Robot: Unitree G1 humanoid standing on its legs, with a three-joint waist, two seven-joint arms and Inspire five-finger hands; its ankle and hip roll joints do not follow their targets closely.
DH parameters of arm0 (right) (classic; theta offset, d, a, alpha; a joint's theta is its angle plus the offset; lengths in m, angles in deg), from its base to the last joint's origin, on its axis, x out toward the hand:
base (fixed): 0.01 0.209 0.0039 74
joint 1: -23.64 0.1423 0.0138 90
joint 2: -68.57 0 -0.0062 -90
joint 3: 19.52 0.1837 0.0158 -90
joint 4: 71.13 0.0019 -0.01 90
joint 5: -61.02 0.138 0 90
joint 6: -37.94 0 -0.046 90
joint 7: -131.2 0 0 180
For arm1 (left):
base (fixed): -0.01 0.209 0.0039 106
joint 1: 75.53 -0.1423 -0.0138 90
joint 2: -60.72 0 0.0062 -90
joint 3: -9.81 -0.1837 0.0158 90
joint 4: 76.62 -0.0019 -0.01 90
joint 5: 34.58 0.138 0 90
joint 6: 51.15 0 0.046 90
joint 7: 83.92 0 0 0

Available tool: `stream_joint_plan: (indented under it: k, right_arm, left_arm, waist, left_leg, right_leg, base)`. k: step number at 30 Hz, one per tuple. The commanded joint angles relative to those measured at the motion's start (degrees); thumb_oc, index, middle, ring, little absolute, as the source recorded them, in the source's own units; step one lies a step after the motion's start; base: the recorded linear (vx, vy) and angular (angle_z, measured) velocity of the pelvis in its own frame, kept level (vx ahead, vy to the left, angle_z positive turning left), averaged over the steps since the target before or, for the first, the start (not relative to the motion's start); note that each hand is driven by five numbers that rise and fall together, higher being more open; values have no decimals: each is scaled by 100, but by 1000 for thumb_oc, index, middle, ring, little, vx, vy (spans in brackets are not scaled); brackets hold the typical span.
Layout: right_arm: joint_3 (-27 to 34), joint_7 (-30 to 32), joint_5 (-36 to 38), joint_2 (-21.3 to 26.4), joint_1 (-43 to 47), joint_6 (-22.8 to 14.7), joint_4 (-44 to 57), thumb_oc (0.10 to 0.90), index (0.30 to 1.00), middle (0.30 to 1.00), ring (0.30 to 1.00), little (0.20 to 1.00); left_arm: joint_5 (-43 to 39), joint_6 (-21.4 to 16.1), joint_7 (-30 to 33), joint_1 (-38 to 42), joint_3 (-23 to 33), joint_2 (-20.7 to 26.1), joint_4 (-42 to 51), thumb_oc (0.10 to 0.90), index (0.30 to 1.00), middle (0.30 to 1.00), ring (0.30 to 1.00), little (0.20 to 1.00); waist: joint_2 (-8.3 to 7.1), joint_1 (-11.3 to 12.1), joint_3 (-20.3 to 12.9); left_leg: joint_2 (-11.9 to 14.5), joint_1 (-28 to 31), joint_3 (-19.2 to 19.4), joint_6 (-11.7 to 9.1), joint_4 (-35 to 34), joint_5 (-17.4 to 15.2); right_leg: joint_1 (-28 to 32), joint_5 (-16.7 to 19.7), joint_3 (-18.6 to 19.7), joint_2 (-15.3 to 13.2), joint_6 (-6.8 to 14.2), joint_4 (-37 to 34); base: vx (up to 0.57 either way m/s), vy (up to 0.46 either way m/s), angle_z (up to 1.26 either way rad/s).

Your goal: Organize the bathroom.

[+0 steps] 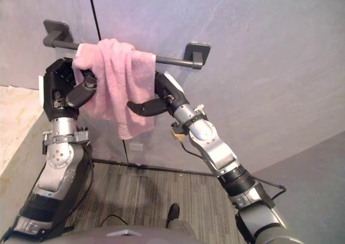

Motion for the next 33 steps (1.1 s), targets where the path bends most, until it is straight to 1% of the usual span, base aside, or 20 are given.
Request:
stream_joint_plan:
  k: [1,2,3,5,6,7,8,9,13,14,15,16,18,19,23,25,27,33]
  right_arm:
    - [263,176,-14,-48,1274,-431,-289,800,900,900,900,900]
    - [267,314,-130,-33,1300,-502,-304,800,900,900,900,900]
    - [282,557,-330,-27,1357,-670,-331,800,900,900,900,900]
    - [311,779,-353,-39,1425,-727,-356,800,900,900,900,900]
    - [398,1201,-537,-92,1479,-915,-400,800,900,900,900,900]
    - [436,1389,-624,-123,1500,-979,-424,800,900,900,900,900]
    - [461,1493,-678,-153,1503,-1044,-435,800,900,900,900,900]
    - [506,1699,-867,-199,1481,-1224,-428,800,900,900,900,900]
    - [537,2087,-1322,-285,1431,-1476,-331,800,900,900,900,900]
    - [525,2093,-1356,-294,1409,-1485,-306,800,900,900,900,900]
    - [492,1928,-1324,-298,1362,-1438,-271,800,900,900,900,900]
    - [481,1905,-1318,-293,1349,-1438,-262,800,900,900,900,900]
    - [392,1616,-1173,-262,1247,-1365,-185,800,900,900,900,900]
    - [360,1617,-1218,-223,1198,-1365,-139,800,900,900,900,900]
    - [370,1506,-955,-139,1087,-1313,-54,800,900,900,900,900]
    - [419,1338,-777,-138,947,-1347,-8,800,900,900,900,900]
    - [406,1213,-805,-128,900,-1337,32,800,900,900,900,900]
    - [367,1027,-423,-140,992,-1261,-51,800,900,900,900,900]
  left_arm:
    - [234,-140,-1,33,-258,323,-18,400,300,300,300,300]
    - [230,-145,-1,32,-265,325,-24,400,300,300,300,300]
    - [244,-137,16,35,-285,317,-20,400,300,300,300,300]
    - [240,-128,34,43,-303,317,-20,400,300,300,300,300]
    - [267,-129,84,46,-342,312,-15,400,300,300,300,300]
    - [268,-119,112,41,-358,312,7,400,300,300,300,300]
    - [279,-117,138,35,-372,306,20,400,300,300,300,300]
    - [293,-127,171,14,-384,301,39,400,300,300,300,300]
    - [276,-170,228,-19,-413,297,69,400,300,300,300,300]
    - [263,-196,233,-19,-421,297,59,400,300,300,300,300]
    - [246,-218,212,-33,-411,295,58,400,300,300,300,300]
    - [244,-223,209,-38,-409,295,57,400,300,300,300,300]
    - [237,-216,181,-51,-397,290,72,400,300,300,300,300]
    - [233,-222,164,-61,-387,289,74,400,300,300,300,300]
    - [266,-236,158,-96,-365,275,73,400,300,300,300,300]
    - [278,-199,167,-97,-352,272,96,400,300,300,300,300]
    - [274,-183,179,-97,-355,278,107,400,300,300,300,300]
    - [296,-229,150,-92,-376,265,25,400,300,300,300,300]
  waist:
    - [-56,263,-115]
    - [-56,267,-109]
    - [-57,273,-105]
    - [-50,275,-101]
    - [-37,274,-91]
    - [-25,274,-86]
    - [-17,274,-83]
    - [-5,274,-78]
    - [38,273,-56]
    - [49,270,-48]
    - [60,265,-42]
    - [62,262,-45]
    - [61,250,-37]
    - [59,244,-38]
    - [41,214,-40]
    - [36,187,-38]
    - [31,176,-33]
    - [20,198,-41]
  left_leg:
    - [-692,-378,84,600,19,-157]
    - [-691,-377,80,601,19,-159]
    - [-691,-377,82,603,20,-157]
    - [-690,-372,82,605,16,-158]
    - [-692,-371,80,605,18,-165]
    - [-697,-373,79,608,22,-167]
    - [-702,-374,77,613,25,-171]
    - [-706,-375,80,620,33,-180]
    - [-725,-382,66,644,49,-194]
    - [-726,-382,63,648,50,-197]
    - [-726,-386,66,649,52,-194]
    - [-726,-387,66,649,51,-193]
    - [-725,-390,71,652,49,-191]
    - [-723,-388,77,654,48,-190]
    - [-717,-379,101,651,43,-192]
    - [-712,-375,104,652,34,-198]
    - [-716,-376,110,658,40,-198]
    - [-716,-363,121,647,43,-193]
  right_leg:
    - [641,-1102,-65,3,672,118]
    - [640,-1101,-70,1,673,123]
    - [642,-1099,-78,-2,674,127]
    - [643,-1098,-77,-1,670,126]
    - [643,-1096,-73,2,667,121]
    - [644,-1097,-64,3,664,117]
    - [642,-1098,-57,6,659,115]
    - [644,-1104,-44,7,653,114]
    - [636,-1124,-9,1,644,123]
    - [636,-1130,-5,0,644,127]
    - [631,-1136,1,-2,647,134]
    - [629,-1138,3,-2,647,134]
    - [627,-1140,17,-3,649,129]
    - [625,-1142,18,-5,651,132]
    - [620,-1141,21,1,652,134]
    - [602,-1135,36,1,667,140]
    - [591,-1135,43,-3,671,153]
    - [609,-1121,15,-1,668,137]
  base:
    - [0,0,0]
    - [0,0,0]
    - [0,0,0]
    - [0,0,0]
    - [0,0,0]
    - [0,0,0]
    - [0,0,0]
    - [0,0,0]
    - [0,0,0]
    - [0,0,0]
    - [0,0,0]
    - [0,0,0]
    - [0,0,0]
    - [0,0,0]
    - [0,0,0]
    - [0,0,0]
    - [0,0,0]
    - [0,0,0]
